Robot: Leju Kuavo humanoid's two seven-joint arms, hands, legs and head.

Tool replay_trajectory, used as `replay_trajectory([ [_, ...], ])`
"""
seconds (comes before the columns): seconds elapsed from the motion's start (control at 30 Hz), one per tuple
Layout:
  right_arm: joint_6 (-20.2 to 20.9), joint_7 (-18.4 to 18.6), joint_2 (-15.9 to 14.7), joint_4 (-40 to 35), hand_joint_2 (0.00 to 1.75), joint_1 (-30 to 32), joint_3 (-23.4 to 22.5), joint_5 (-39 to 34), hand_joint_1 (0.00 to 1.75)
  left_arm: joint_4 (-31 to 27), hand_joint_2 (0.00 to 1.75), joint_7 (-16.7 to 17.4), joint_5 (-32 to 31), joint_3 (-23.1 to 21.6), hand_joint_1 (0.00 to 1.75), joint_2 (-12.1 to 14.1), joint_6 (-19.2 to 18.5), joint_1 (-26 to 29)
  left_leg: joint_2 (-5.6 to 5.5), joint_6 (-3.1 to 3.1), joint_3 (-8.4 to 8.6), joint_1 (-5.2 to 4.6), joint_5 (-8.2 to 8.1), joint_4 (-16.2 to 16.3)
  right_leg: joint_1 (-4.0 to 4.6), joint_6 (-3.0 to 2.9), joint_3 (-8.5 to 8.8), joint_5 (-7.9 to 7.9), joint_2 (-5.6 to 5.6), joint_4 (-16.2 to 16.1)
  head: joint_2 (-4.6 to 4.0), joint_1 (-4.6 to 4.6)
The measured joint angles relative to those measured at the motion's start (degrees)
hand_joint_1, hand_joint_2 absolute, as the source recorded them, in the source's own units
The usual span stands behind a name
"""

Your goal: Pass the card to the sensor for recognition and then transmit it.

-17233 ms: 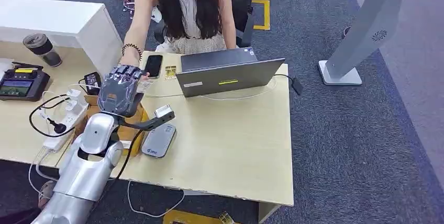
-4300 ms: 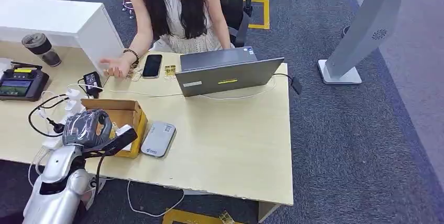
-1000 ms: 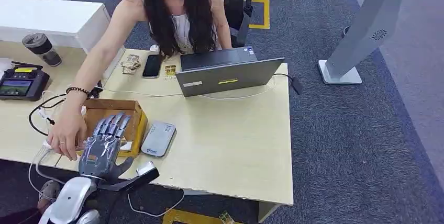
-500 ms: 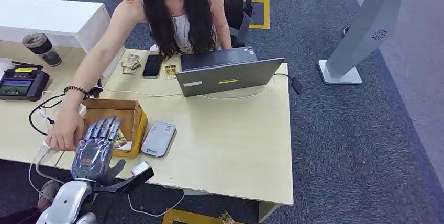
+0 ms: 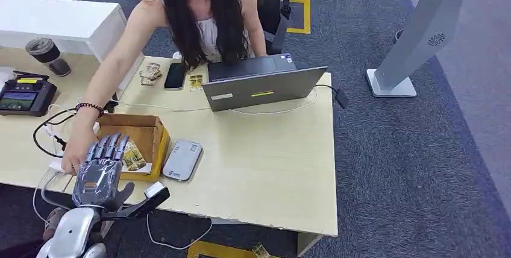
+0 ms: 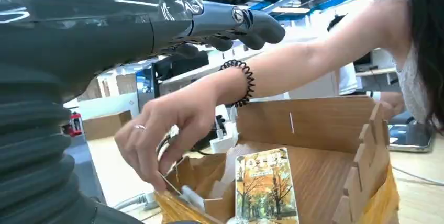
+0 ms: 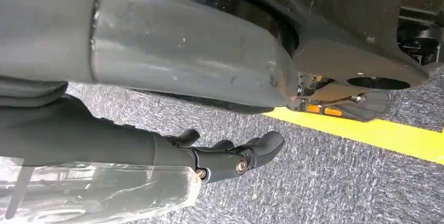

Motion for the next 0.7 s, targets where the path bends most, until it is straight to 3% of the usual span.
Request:
replay_trajectory([
  [0.7,0.0,0.0,0.0,0.0,0.0,0.0,-0.6,0.0,0.0,2.0,1.75,-1.0,0.5,1.1,0.0,-0.5,0.1,-0.2,0.0,0.0,0.0,0.0,0.0,0.0,0.0,0.0,-0.01,0.0,0.0,0.0,0.0,-0.02],
])
